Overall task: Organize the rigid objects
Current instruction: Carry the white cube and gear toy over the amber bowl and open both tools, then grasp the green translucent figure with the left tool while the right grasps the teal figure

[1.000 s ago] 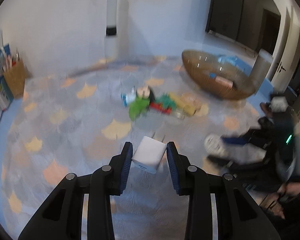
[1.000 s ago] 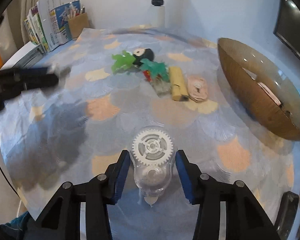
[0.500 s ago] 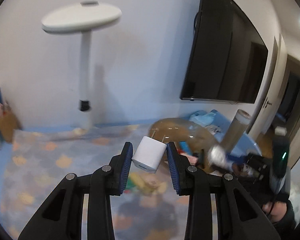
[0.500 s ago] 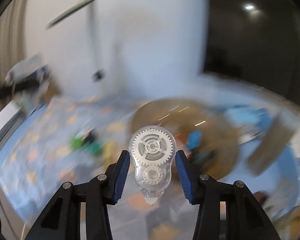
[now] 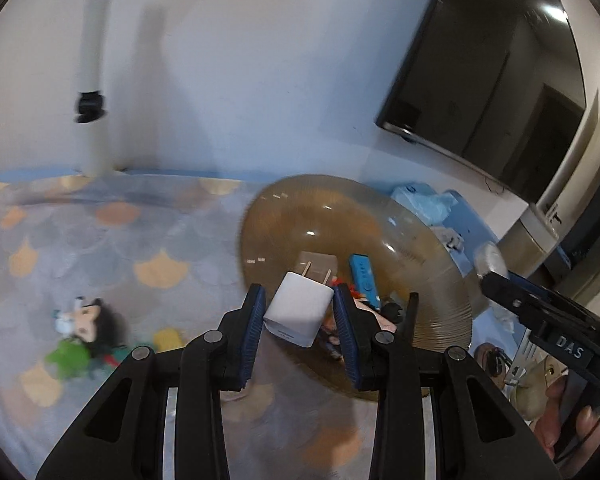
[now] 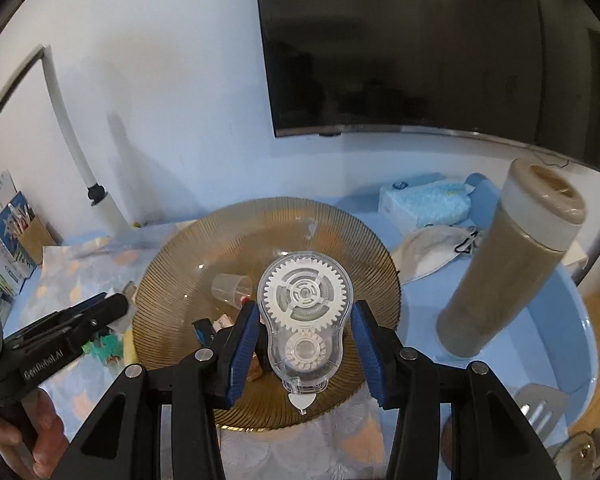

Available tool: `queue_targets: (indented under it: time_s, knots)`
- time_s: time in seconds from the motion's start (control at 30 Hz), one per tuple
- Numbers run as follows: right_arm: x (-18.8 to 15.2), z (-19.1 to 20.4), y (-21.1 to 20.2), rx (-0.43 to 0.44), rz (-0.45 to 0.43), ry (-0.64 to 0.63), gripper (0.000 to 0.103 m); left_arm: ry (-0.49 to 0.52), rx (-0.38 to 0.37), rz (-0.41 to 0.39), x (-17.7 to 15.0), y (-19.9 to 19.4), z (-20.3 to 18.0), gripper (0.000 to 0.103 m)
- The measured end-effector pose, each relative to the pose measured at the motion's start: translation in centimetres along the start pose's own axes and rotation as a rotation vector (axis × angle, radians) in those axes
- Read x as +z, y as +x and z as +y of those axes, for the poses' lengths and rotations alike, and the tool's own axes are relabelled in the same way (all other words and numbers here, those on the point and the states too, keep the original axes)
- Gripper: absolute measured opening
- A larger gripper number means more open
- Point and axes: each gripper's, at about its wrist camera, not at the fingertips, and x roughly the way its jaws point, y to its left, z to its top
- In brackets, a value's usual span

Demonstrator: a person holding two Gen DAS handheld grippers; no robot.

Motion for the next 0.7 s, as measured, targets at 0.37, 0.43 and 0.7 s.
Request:
queue_targets:
  time_s: [0.37, 0.43, 0.7]
  knots:
    - [0.7, 0.1, 2.4, 0.003, 0.045, -0.027, 0.049, 0.037, -0.058, 0.04, 0.0, 2.0, -1.5, 0.038]
    - [0.3, 0.3, 2.6, -0.026, 0.068, -0.038, 0.061, 0.048, -0.141, 0.067, -0.3, 1.9, -1.4, 0.08]
    - [-0.3, 0.2, -1.5, 0.005, 0.02, -0.018, 0.061, -0.004, -0.156, -0.047, 0.9, -5.9, 2.7, 0.08]
